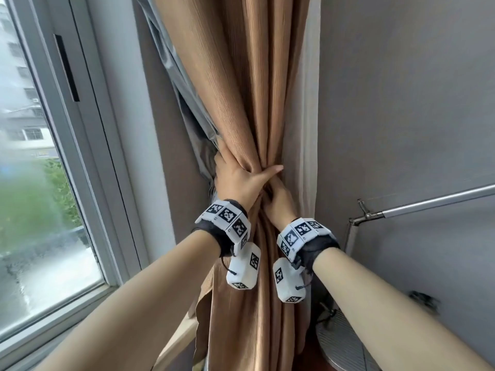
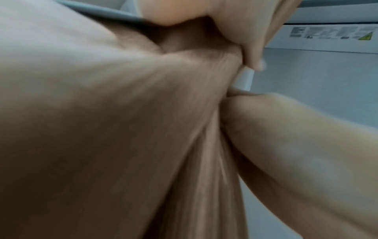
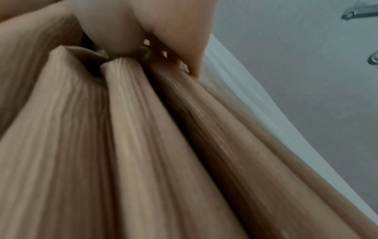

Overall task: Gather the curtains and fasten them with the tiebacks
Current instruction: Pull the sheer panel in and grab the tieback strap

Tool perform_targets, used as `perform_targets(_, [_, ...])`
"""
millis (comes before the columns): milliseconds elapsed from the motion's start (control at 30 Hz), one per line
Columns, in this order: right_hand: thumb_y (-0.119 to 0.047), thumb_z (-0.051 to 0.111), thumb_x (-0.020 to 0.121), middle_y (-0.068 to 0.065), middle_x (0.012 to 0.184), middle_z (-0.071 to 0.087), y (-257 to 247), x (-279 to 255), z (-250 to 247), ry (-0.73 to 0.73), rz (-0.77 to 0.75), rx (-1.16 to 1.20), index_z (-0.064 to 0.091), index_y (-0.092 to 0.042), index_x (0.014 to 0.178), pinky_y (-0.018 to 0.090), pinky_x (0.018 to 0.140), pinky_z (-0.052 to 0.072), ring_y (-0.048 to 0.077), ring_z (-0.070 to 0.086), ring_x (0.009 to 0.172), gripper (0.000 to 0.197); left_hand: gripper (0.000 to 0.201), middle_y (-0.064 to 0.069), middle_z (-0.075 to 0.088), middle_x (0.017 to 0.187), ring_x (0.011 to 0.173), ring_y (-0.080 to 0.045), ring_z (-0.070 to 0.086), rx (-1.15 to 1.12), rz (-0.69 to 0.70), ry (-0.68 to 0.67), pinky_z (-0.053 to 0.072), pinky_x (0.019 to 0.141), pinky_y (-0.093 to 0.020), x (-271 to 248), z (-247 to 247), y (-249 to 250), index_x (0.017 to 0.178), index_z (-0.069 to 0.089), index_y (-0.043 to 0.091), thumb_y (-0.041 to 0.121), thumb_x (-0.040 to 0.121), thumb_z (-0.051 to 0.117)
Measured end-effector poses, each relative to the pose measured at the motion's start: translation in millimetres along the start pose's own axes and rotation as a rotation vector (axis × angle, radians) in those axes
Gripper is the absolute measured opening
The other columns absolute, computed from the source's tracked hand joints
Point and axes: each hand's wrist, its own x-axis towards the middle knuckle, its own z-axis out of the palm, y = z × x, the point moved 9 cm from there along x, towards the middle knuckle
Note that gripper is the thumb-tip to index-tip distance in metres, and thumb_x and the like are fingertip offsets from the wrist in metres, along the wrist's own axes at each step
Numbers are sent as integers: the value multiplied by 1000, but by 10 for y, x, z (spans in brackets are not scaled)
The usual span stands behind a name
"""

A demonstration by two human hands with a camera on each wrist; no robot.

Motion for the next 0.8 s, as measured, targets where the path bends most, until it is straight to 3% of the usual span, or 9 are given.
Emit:
perform_targets(67, [-15, 50, 91, 4, 134, 56, -44, -12, 37, -52, -26, 31, 41, -22, 138, 17, 95, 37, 18, 52, 122, 48, 124, -9, 32, 142, 130, -29, 41, 51, -18, 33, 37, 106, -45, 13, -59, -20, 150, -5, 26, 53, 62, 78])
perform_targets(167, [-26, 61, 87, 6, 137, 53, 43, 14, -67, -32, -34, 66, 46, -16, 136, 26, 107, 36, 19, 49, 126, 53, 116, -10, 34, 140, 128, -30, 41, 83, -37, 64, 38, 104, -46, 28, -78, -23, 150, -4, 22, 47, 69, 74])
perform_targets(233, [-37, 64, 83, 9, 130, 57, 96, 22, -297, 109, -58, 21, 55, -10, 127, 32, 107, 38, 23, 51, 123, 53, 115, -10, 33, 139, 129, -30, 39, 100, -50, 72, 37, 105, -48, 45, -55, -32, 151, -4, 21, 47, 69, 73])
perform_targets(300, [-40, 67, 79, 9, 128, 55, 132, 36, -545, 270, -62, -19, 55, -9, 125, 25, 105, 32, 23, 47, 122, 57, 115, -10, 33, 138, 129, -30, 39, 111, -62, 81, 36, 105, -49, 57, -44, -46, 150, -5, 22, 47, 69, 72])
perform_targets(400, [-42, 69, 77, 11, 141, 40, 306, 150, -745, 362, 51, -36, 38, -12, 138, 31, 110, 25, 25, 35, 133, 75, 114, -9, 33, 138, 128, -31, 39, 122, -70, 95, 35, 105, -49, 71, -44, -64, 150, -5, 23, 46, 70, 72])
perform_targets(533, [-55, 72, 67, 10, 157, 8, 540, 356, -644, 206, 235, -11, 4, -21, 149, 49, 118, 14, 27, 11, 145, 112, 113, -10, 32, 140, 130, -30, 36, 115, -72, 105, 33, 107, -48, 113, -48, -82, 150, -2, 21, 44, 70, 74])
perform_targets(633, [-52, 76, 65, 6, 159, -4, 637, 469, -545, 135, 312, 109, -10, -25, 148, 49, 119, 8, 23, 2, 147, 122, 113, -10, 33, 138, 129, -31, 37, 116, -70, 112, 34, 107, -48, 129, -42, -97, 150, -2, 22, 44, 69, 74])
perform_targets(700, [-47, 74, 71, 3, 159, 4, 639, 506, -354, 2, 321, 269, -8, -22, 148, 39, 120, 12, 18, 11, 146, 115, 114, -11, 34, 138, 128, -31, 38, 116, -69, 118, 35, 106, -50, 137, -47, -104, 150, -2, 22, 45, 68, 74])
perform_targets(800, [-39, 64, 83, 3, 143, 43, 472, 467, -98, -113, 237, 310, 24, -16, 145, 30, 110, 34, 16, 44, 129, 77, 114, -10, 33, 138, 127, -32, 40, 118, -77, 125, 36, 104, -51, 163, -57, -125, 150, -1, 22, 47, 68, 73])
